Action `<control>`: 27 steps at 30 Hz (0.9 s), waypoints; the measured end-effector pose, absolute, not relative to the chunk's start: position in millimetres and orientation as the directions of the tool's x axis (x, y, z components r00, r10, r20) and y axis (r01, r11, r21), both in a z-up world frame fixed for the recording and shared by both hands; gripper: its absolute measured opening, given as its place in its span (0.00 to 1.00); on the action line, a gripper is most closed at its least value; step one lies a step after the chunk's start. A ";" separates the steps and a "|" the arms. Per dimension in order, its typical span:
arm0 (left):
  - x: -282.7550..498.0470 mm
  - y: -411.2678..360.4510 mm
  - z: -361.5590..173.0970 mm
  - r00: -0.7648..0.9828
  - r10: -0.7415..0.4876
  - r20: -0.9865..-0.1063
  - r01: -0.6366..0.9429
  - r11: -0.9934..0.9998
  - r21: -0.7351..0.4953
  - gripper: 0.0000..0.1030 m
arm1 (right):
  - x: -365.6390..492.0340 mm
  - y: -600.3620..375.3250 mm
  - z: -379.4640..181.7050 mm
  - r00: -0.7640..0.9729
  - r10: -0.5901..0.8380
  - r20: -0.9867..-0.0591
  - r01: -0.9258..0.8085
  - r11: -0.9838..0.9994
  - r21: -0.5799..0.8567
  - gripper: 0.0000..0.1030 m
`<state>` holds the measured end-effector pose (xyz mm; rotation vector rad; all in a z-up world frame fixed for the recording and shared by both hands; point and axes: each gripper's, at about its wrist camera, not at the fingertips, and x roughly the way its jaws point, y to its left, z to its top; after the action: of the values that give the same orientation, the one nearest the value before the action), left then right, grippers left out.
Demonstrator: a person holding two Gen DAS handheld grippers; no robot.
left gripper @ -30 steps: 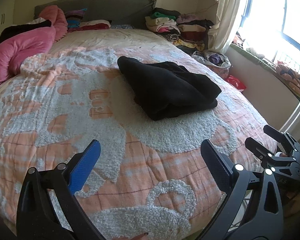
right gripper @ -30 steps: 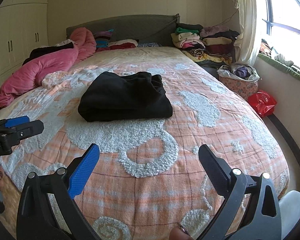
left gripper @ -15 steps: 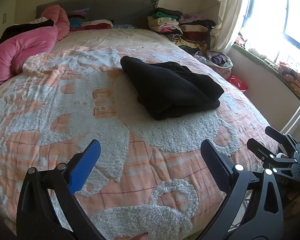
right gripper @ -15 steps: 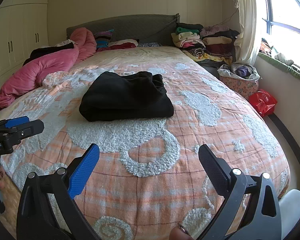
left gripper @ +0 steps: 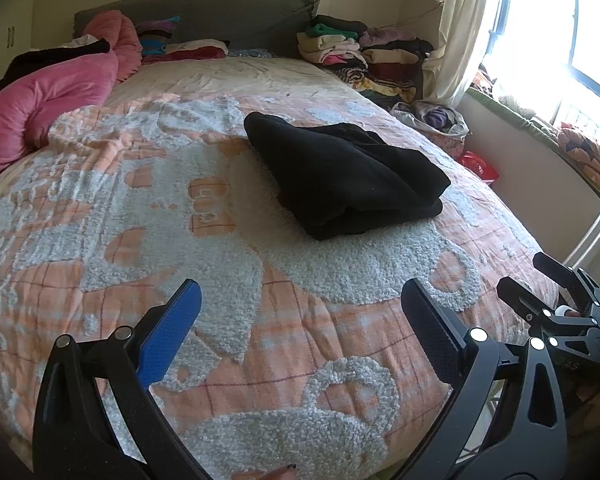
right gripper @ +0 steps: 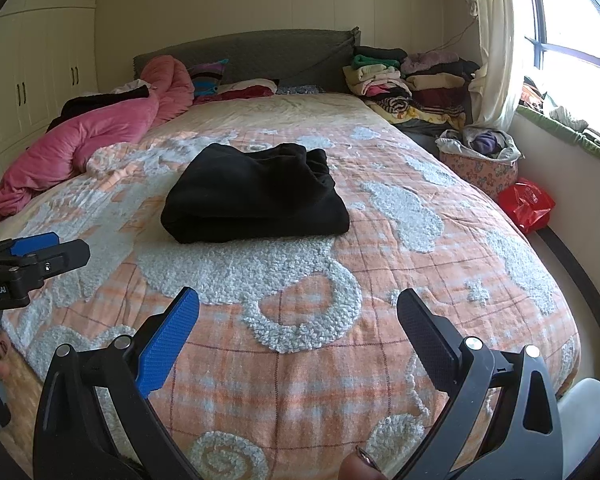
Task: Fold small clothes
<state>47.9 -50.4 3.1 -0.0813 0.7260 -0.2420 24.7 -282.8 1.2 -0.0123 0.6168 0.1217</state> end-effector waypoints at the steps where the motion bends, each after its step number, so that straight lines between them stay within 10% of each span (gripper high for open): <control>1: 47.8 -50.3 3.3 0.723 -0.246 -0.646 0.190 0.969 -0.156 0.91 | 24.7 -282.8 1.2 0.808 0.108 -0.579 -0.116 0.993 0.025 0.96; 27: 46.3 -49.8 3.5 0.721 -0.239 -0.650 0.185 0.971 -0.152 0.91 | 24.3 -285.4 -0.1 0.804 0.095 -0.588 -0.097 0.995 0.029 0.96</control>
<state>46.3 -49.8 3.5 -0.0781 0.7289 -0.2347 24.3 -285.4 -0.1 -0.0021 0.6292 0.1030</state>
